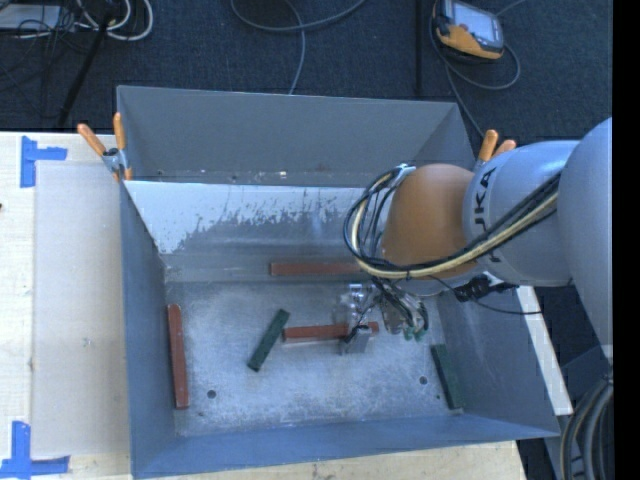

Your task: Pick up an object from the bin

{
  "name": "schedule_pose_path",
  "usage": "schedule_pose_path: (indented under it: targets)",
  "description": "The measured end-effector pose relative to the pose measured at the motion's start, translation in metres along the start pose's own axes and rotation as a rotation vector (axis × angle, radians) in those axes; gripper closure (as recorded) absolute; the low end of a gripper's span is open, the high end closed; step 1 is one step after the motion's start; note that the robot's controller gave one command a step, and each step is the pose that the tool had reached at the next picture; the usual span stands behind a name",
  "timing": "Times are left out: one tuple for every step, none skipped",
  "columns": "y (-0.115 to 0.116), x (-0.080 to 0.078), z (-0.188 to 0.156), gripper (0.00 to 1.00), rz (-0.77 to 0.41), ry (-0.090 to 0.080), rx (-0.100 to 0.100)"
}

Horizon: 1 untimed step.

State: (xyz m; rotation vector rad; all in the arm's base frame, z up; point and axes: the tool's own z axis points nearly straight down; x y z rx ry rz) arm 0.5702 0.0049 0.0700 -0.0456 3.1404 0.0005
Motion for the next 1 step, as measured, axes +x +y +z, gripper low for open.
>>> schedule_pose_path:
  targets:
    - [0.0254, 0.0203, -0.1651, 1.00, -0.051, -0.007, 0.000]
